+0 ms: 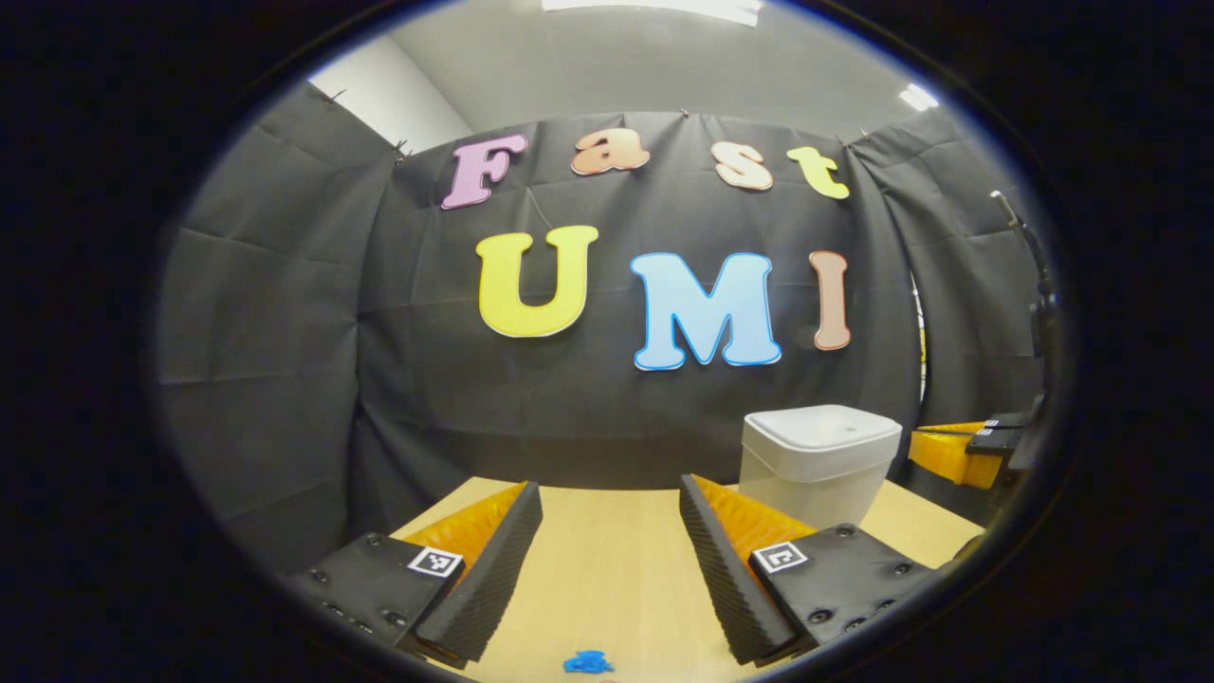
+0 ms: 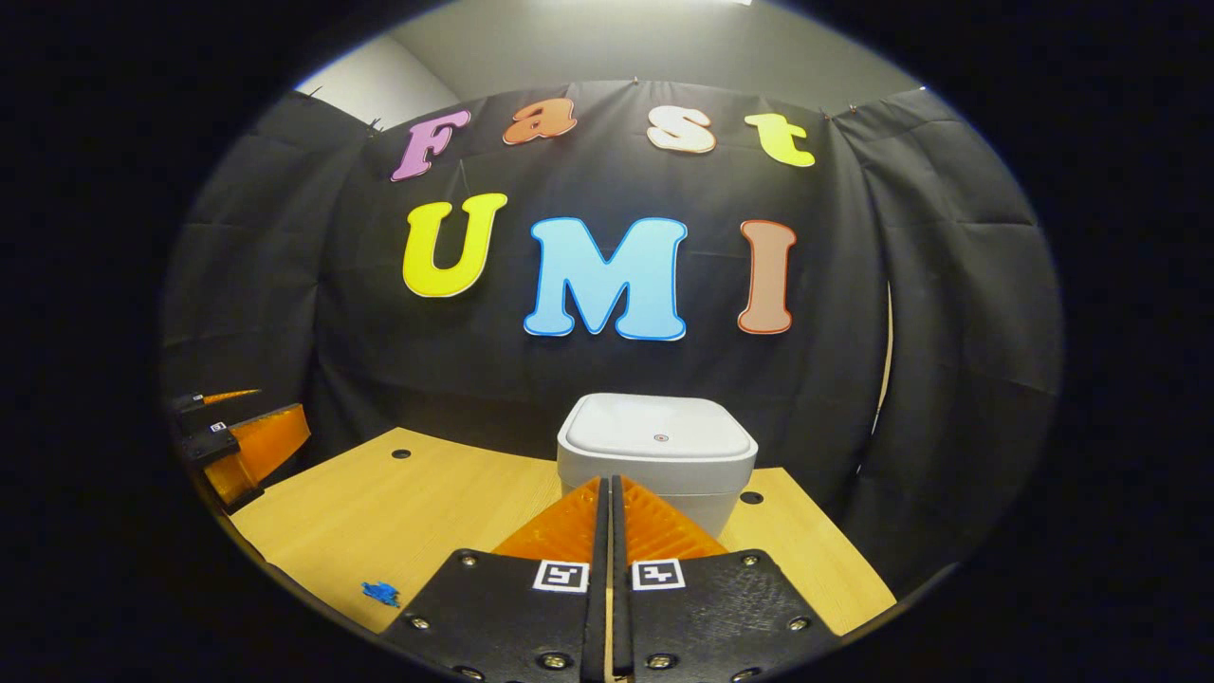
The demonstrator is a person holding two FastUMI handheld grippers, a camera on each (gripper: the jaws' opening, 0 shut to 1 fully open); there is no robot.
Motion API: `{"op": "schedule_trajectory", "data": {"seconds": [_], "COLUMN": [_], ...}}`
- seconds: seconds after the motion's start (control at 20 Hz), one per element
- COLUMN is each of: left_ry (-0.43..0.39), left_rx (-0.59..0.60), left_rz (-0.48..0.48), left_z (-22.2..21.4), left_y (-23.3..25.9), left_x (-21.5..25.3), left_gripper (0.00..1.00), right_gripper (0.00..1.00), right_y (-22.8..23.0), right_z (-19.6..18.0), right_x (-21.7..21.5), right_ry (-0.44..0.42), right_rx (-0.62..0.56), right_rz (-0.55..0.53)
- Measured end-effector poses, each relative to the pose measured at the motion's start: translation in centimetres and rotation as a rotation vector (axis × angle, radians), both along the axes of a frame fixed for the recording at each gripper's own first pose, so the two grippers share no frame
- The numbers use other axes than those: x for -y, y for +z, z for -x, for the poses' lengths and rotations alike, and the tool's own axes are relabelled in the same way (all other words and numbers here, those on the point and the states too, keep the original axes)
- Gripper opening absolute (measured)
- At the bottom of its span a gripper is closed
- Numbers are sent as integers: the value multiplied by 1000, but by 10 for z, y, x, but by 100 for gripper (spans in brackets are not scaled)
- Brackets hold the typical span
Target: Press the lid of the desktop garbage bin to open it, pick up the crumpled paper on the desktop and throw it into the bin, then pick up the pop can on the desktop and drop it into the bin, and finally close the garbage bin lid.
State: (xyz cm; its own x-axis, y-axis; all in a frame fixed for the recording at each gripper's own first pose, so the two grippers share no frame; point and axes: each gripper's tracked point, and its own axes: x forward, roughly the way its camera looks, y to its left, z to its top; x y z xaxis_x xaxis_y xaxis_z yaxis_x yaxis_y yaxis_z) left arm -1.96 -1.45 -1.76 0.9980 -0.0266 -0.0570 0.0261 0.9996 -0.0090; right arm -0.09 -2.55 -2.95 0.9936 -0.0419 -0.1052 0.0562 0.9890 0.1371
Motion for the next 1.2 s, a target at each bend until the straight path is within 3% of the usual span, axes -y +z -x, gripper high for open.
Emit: {"op": "schedule_trajectory", "data": {"seconds": [0.2,0.85,1.2], "left_ry": [8,69,89], "left_rx": [0,4,3], "left_rz": [-3,-11,-7], "left_z": [2,11,11], "left_y": [-1,0,-2], "left_x": [-1,-19,-26], "left_gripper": [96,95,96], "right_gripper": [2,2,2], "right_y": [5,-8,-23], "right_z": [-21,-111,-130], "right_x": [12,52,58], "right_ry": [-14,-62,-54], "right_rx": [25,-12,-67], "right_rz": [43,26,-17]}}
